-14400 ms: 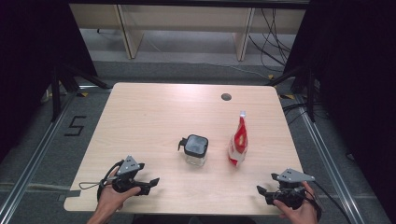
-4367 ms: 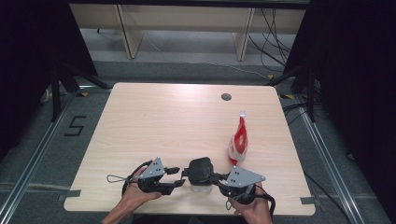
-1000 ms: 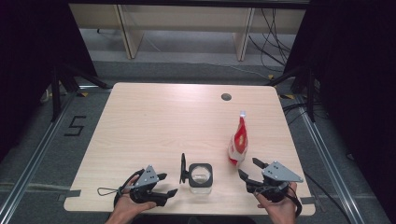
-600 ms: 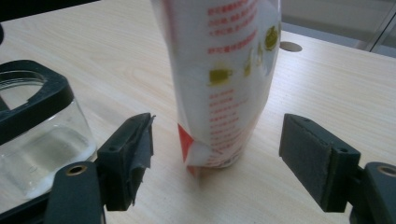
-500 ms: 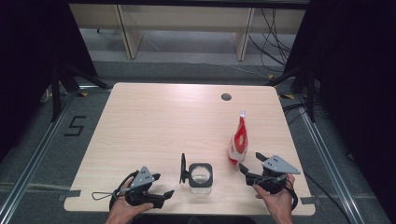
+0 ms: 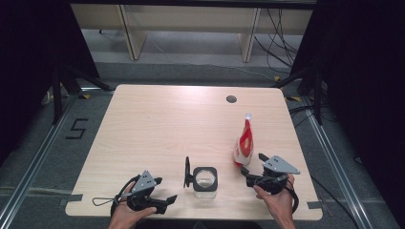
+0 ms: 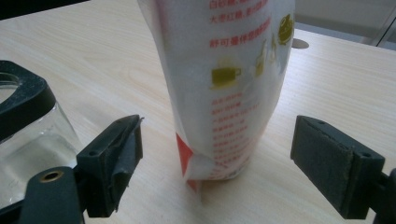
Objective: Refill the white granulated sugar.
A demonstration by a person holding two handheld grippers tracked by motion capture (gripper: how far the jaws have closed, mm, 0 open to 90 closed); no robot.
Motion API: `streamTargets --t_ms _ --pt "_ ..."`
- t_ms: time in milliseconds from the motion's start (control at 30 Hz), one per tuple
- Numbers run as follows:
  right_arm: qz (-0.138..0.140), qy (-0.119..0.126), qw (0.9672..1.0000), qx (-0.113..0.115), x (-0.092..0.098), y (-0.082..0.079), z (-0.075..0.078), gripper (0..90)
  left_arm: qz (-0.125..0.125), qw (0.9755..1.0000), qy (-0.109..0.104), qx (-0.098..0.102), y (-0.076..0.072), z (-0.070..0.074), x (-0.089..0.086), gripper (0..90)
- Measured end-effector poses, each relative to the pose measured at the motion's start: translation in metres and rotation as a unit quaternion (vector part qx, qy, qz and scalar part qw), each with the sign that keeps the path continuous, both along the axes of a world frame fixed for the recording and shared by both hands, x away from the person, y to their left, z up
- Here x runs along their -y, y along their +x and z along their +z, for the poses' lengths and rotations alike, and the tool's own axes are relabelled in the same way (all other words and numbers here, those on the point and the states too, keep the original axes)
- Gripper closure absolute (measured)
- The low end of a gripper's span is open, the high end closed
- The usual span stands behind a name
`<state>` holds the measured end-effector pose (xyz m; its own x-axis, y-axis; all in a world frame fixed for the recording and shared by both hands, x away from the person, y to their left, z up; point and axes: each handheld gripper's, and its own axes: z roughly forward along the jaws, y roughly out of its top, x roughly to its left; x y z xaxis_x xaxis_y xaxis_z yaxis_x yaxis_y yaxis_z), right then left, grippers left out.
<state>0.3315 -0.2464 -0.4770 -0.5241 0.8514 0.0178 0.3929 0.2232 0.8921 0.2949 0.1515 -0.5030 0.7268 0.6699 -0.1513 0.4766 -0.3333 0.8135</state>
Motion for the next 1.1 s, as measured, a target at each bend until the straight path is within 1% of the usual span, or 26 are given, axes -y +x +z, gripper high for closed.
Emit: streamTargets --t_ms 67,100,133,167,200,233,267,300,367,400,500,533,567,600,633,700,733,767,800,867,900,933,967,1000,1033,1100 --pt "-0.004 -0.011 0.9998 0.016 -0.001 0.005 -0.002 16.0 0.002 1.0000 -0.007 0.000 -0.001 0.001 0.001 16.1" --pt "-0.012 -0.002 0.9999 0.003 -0.003 0.004 -0.001 16.2 0.002 1.0000 -0.002 0.001 0.000 0.001 0.000 16.1" --pt "-0.012 -0.002 0.9999 0.003 -0.003 0.004 -0.001 16.2 0.002 1.0000 -0.002 0.001 0.000 0.001 0.000 16.1" --pt "-0.001 -0.006 0.9999 0.013 -0.003 0.007 -0.002 16.2 0.004 0.9999 -0.010 -0.001 -0.001 0.000 0.001 16.1" --pt "-0.006 -0.012 0.9996 0.023 -0.005 0.009 -0.003 16.0 0.002 1.0000 -0.001 -0.001 0.000 0.000 0.000 16.1" --pt "0.001 -0.003 0.9998 0.019 -0.006 0.010 -0.003 16.0 0.002 1.0000 -0.001 -0.001 0.000 0.000 0.000 16.1" --pt "0.004 0.000 0.9999 0.014 -0.007 0.010 -0.003 16.5 -0.003 1.0000 0.001 0.008 0.002 -0.001 0.000 16.1" --pt "0.014 0.005 0.9997 0.018 -0.007 0.013 -0.004 16.3 -0.003 1.0000 0.001 0.008 0.002 -0.001 0.000 16.1" --pt "0.006 0.007 0.9998 0.019 -0.008 0.013 -0.004 16.3 -0.001 1.0000 0.004 0.008 0.002 0.000 0.000 16.1" --pt "0.004 -0.003 0.9996 0.029 -0.009 0.017 -0.005 16.3 0.002 1.0000 -0.006 0.002 0.000 0.000 0.002 16.1" --pt "-0.004 0.002 0.9998 0.020 -0.008 0.020 -0.006 16.5 -0.008 0.9999 0.003 0.011 0.001 -0.001 0.000 16.1" --pt "-0.004 0.008 0.9998 0.020 -0.009 0.022 -0.007 16.7 -0.004 1.0000 -0.004 0.008 0.000 -0.001 0.001 16.1" --pt "-0.006 0.007 0.9997 0.023 -0.010 0.025 -0.008 17.3 -0.001 1.0000 0.001 0.003 0.000 0.000 0.000 16.3" --pt "-0.006 0.002 0.9998 0.021 -0.009 0.026 -0.008 17.7 0.003 1.0000 -0.006 0.003 -0.001 0.000 0.001 16.4" --pt "-0.014 0.002 0.9996 0.023 -0.010 0.026 -0.007 18.4 0.004 1.0000 -0.001 0.005 -0.001 0.000 0.000 16.6" --pt "-0.011 -0.007 0.9991 0.039 -0.010 0.028 -0.007 20.8 -0.003 0.9999 -0.003 0.013 0.000 0.000 -0.001 16.8" --pt "-0.011 0.000 0.9995 0.029 -0.012 0.028 -0.007 21.3 -0.003 0.9999 -0.003 0.013 0.000 0.000 -0.001 16.8" --pt "-0.011 0.000 0.9995 0.029 -0.012 0.028 -0.007 21.3 -0.005 0.9998 -0.004 0.017 0.000 0.000 -0.001 16.8" --pt "-0.019 -0.009 0.9992 0.033 -0.013 0.028 -0.007 23.2 -0.008 0.9999 0.000 0.011 0.000 0.000 0.000 16.8" --pt "-0.018 -0.012 0.9992 0.034 -0.015 0.029 -0.008 26.2 -0.005 1.0000 -0.003 0.007 -0.002 0.000 0.001 16.8" --pt "-0.018 -0.013 0.9993 0.030 -0.015 0.029 -0.007 26.8 -0.006 0.9999 -0.007 0.008 -0.002 0.000 0.003 16.8" --pt "-0.016 -0.014 0.9991 0.036 -0.014 0.031 -0.009 27.8 -0.012 0.9998 -0.009 0.014 -0.001 0.000 0.003 16.8" --pt "-0.014 -0.011 0.9993 0.034 -0.014 0.031 -0.009 28.5 -0.006 0.9999 -0.002 0.009 -0.002 0.000 0.003 16.9" --pt "-0.014 -0.012 0.9992 0.035 -0.014 0.031 -0.008 28.9 -0.010 0.9999 0.001 0.010 -0.001 0.000 0.002 17.0" --pt "-0.012 -0.016 0.9993 0.032 -0.013 0.031 -0.008 29.2 -0.005 0.9999 -0.013 0.007 -0.002 -0.001 0.004 17.1" --pt "-0.009 -0.017 0.9993 0.031 -0.012 0.031 -0.007 29.6 -0.008 0.9999 -0.006 0.010 -0.002 -0.001 0.003 17.4"
